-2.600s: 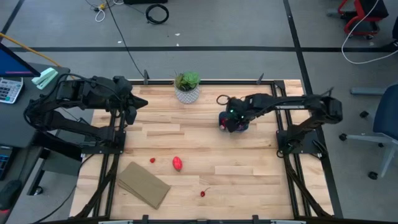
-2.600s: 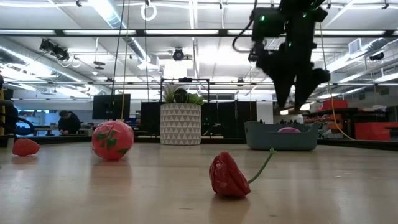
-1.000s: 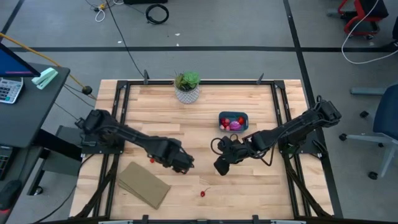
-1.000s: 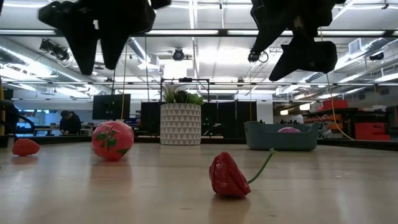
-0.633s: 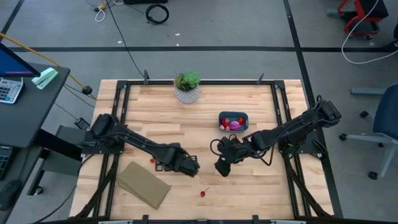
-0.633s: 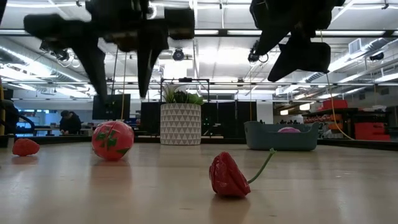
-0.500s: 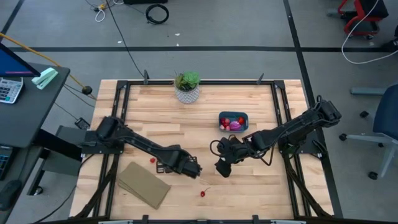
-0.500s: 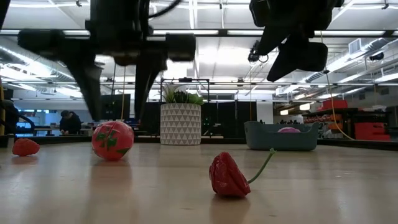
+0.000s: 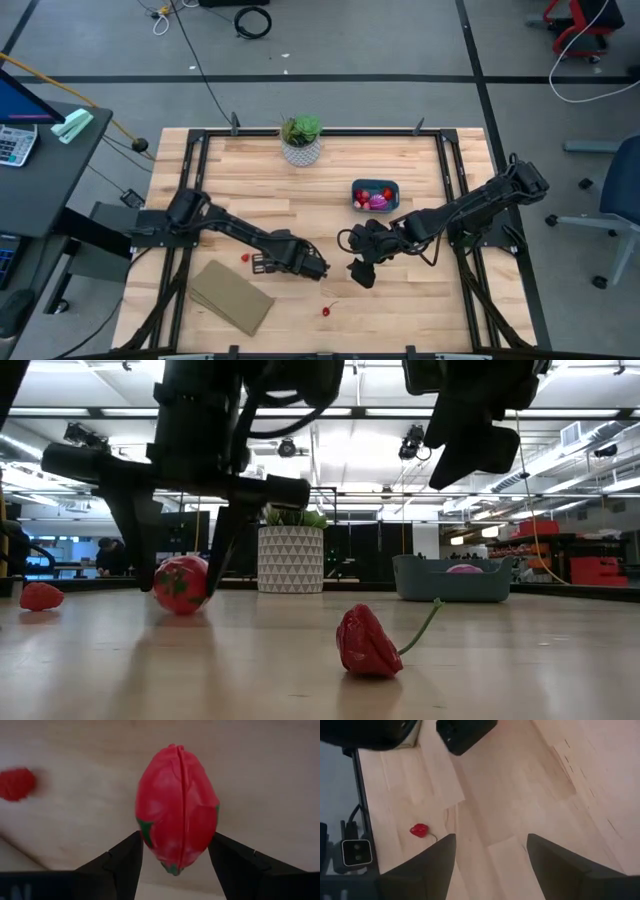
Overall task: Pick and placing Produce into tupperware
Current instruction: Put the red dragon fruit into the blue bin
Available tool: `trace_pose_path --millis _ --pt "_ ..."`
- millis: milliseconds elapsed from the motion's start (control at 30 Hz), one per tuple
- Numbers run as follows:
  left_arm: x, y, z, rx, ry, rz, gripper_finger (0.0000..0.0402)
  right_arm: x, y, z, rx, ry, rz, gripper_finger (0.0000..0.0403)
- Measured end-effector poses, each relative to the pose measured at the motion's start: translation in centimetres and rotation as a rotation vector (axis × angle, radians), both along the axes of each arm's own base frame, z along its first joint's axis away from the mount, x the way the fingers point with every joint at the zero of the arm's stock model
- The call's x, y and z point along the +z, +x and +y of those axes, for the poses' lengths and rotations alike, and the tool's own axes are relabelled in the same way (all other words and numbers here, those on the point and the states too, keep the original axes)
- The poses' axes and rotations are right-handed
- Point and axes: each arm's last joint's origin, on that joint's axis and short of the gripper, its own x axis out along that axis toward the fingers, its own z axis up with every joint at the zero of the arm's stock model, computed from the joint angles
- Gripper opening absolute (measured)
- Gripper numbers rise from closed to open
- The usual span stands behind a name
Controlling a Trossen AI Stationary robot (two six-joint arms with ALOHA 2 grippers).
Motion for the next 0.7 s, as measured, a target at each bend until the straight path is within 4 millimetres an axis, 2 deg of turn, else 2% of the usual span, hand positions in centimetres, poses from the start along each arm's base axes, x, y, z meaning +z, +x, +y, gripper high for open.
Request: trace_pose_path --millis 433,700 --pt "0.0 0.6 3.4 -0.063 0.022 0.05 0.0228 0.0 0.0 0.0 0.0 -0.001 0.001 0.0254" --pt "-0.1 1.5 3.4 -0.175 -0.001 -0.025 0.0204 0.0 0.0 0.0 0.0 -0.001 0.002 0.0254"
